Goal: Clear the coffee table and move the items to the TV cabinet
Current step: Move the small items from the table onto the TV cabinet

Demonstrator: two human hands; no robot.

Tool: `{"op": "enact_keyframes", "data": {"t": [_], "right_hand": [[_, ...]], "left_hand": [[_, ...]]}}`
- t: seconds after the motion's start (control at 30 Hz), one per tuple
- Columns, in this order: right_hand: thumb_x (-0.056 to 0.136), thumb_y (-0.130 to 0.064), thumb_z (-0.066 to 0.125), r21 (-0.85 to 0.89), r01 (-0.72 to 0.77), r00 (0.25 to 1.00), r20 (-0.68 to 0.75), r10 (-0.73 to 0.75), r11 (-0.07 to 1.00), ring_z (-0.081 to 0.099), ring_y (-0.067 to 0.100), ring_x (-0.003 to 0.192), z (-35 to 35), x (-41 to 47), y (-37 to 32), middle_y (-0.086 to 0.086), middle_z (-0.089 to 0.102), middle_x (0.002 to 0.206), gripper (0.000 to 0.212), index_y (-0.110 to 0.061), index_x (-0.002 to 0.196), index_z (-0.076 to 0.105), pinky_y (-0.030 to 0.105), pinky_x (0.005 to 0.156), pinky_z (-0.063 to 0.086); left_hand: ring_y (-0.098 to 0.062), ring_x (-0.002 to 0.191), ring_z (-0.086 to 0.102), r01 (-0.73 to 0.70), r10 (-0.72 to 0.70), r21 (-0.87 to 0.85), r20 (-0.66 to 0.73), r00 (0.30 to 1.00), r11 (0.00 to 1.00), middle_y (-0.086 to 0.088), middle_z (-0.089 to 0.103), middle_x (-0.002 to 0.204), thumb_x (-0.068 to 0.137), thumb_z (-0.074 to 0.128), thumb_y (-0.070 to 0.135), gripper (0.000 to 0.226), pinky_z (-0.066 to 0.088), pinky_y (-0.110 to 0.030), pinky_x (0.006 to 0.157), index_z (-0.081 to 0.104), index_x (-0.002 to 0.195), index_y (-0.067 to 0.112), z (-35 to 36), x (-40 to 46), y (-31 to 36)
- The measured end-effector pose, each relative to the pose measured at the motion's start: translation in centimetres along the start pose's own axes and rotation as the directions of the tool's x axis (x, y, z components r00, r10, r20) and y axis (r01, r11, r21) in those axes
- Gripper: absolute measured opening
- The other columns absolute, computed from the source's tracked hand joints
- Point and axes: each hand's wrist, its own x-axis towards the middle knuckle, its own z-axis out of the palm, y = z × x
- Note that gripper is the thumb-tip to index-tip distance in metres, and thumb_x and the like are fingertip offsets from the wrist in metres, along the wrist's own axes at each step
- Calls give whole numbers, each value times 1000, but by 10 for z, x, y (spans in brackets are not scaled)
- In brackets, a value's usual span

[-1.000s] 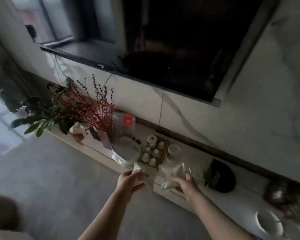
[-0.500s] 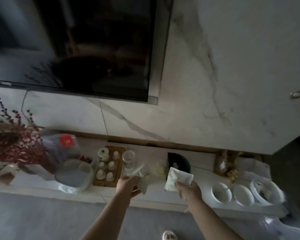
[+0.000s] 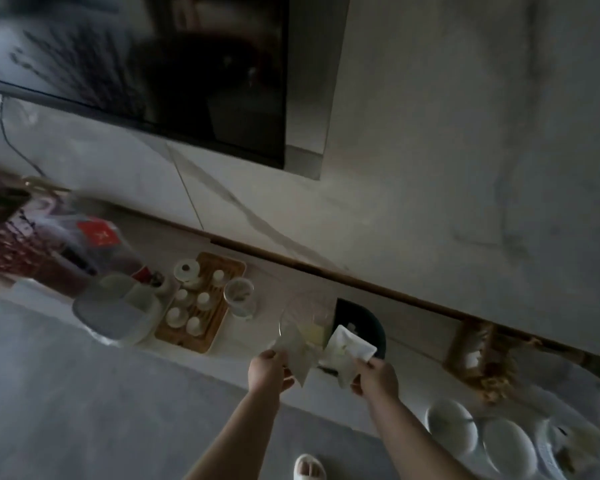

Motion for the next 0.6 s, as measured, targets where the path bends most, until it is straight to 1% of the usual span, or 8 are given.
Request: {"op": "enact_keyframes", "data": {"t": [0.07,0.13,0.23,0.27,0.37,0.47,0.53,0.6], "right_hand": [[92,-14,56,-29,-3,1000,17,4,1000,64,29,67,9,22,-1,15,65,83,20,-3,105,65,38,66,55],[91,-13,56,-46,-22,999,33,23,999,66,32,75,19,42,0,16,67,88,18,-3,104,64,40,70,57],[90,-11,55,-41,-44,998,45,46,998,63,26,75,30,68,3,13,64,89,17,-4,105,62,32,59,53],[91,-10,54,-27,-47,997,54,49,999,63,26,78,34,76,4,12,64,90,18,-6,106,62,30,58,52],[93,-10,50,-14,-50,995,90,52,999,65,25,87,48,99,6,9,65,96,20,-10,110,61,29,63,53],[95,-11,48,-34,-53,989,135,57,998,63,19,89,59,117,9,5,63,95,26,-12,119,58,28,68,53],[95,-9,48,-69,-46,985,163,57,997,62,18,89,64,121,13,3,62,94,29,-12,123,55,28,70,52],[94,-7,48,-130,-29,982,183,53,991,62,20,90,67,120,17,4,62,93,31,-10,124,54,31,74,52]], "left_hand": [[-25,76,65,22,-23,-23,-21,1000,999,-12,66,81,94,51,11,6,54,-32,60,55,89,12,11,16,-3],[-24,76,65,22,-23,-43,-32,999,999,-11,66,81,95,50,13,6,56,-33,64,54,90,13,21,34,-5],[-25,79,65,5,-7,-49,-40,999,999,-12,65,84,96,49,14,8,56,-36,71,56,94,12,34,61,-6],[-27,81,64,2,-4,-53,-38,999,999,-13,65,86,96,48,14,10,56,-38,73,57,95,11,38,69,-6],[-26,82,63,4,-4,-45,1,1000,999,-14,63,91,97,46,16,15,55,-34,72,59,101,10,48,95,-7],[-18,71,58,10,-11,8,107,994,1000,-10,61,95,96,49,16,22,50,-25,62,59,115,12,55,113,-9],[-14,72,57,-3,-14,113,150,989,994,-5,61,96,95,51,17,27,49,-23,62,56,122,14,55,120,-15],[-13,74,57,-20,-12,204,154,988,979,-2,61,94,94,52,19,30,48,-22,63,55,124,14,48,122,-24]]}}
